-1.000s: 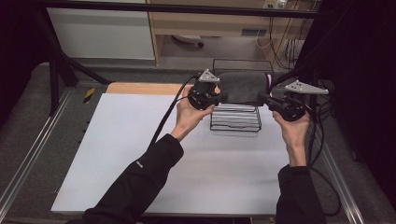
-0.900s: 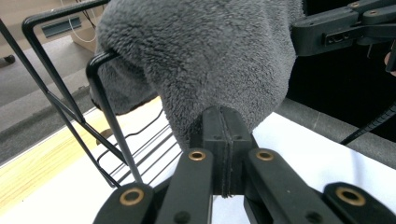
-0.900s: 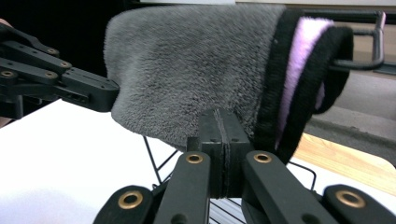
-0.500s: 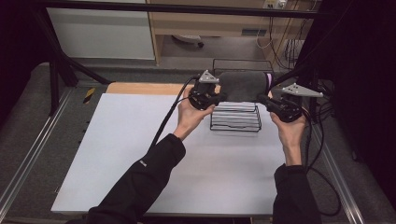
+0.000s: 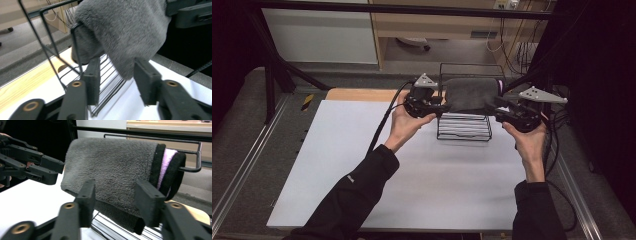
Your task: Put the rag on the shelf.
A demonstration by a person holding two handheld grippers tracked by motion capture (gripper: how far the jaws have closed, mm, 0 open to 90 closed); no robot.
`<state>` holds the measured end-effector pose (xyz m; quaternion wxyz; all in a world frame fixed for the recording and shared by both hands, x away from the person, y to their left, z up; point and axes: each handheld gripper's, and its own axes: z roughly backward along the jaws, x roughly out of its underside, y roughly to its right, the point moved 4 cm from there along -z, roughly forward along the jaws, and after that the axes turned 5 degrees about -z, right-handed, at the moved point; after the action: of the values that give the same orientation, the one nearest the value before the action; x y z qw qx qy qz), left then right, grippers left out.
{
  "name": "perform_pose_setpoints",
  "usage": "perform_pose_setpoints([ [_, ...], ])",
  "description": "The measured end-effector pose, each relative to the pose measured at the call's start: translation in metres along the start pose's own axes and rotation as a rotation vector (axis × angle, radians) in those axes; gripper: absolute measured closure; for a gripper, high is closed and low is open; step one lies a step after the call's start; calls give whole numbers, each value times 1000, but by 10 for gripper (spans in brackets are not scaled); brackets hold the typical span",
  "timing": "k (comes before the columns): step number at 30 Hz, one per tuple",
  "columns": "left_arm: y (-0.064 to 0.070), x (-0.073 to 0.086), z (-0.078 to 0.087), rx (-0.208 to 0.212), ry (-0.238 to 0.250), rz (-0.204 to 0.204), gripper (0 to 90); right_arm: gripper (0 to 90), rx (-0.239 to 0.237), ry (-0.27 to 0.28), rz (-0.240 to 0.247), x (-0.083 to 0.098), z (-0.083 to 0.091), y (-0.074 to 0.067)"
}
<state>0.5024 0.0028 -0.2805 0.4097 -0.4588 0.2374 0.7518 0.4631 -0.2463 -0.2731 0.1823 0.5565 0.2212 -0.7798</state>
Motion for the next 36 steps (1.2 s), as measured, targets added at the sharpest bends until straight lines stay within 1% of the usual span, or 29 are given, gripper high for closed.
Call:
perform_pose_setpoints([
  [3,-4,5,10,-14,-9,-1,496,406,-5,-9,6,-1,3,-4],
  [5,-7,9,17,-17,-12,4,458,329,-8,-11,0,-2,6,-7],
  [8,-10,17,28,-28,-14,8,417,244,-7,-16,2,-2,9,-11],
  [10,-12,25,36,-28,-20,14,374,193,-11,-20,-2,-1,11,-14],
  [12,-14,35,44,-40,-31,9,338,154,-17,-28,-3,2,13,-17],
  [14,-15,43,50,-46,-33,15,311,123,-27,-45,1,6,12,-20],
  [17,-17,63,62,-58,-44,15,260,93,-36,-64,12,13,11,-25],
  [19,-18,75,70,-65,-46,20,235,80,-48,-65,14,18,10,-29],
  [22,-20,92,79,-78,-46,25,186,62,-51,-66,17,27,8,-34],
  [26,-22,115,95,-112,-47,33,126,39,-52,-79,17,38,6,-41],
  [28,-24,128,103,-138,-51,37,106,27,-59,-84,17,45,5,-44],
  [31,-24,145,113,-166,-56,43,98,12,-64,-99,22,55,3,-49],
  [34,-25,160,121,-170,-58,58,98,7,-75,-113,13,64,1,-52],
  [36,-25,171,127,-169,-54,74,99,7,-90,-118,-4,72,0,-55],
])
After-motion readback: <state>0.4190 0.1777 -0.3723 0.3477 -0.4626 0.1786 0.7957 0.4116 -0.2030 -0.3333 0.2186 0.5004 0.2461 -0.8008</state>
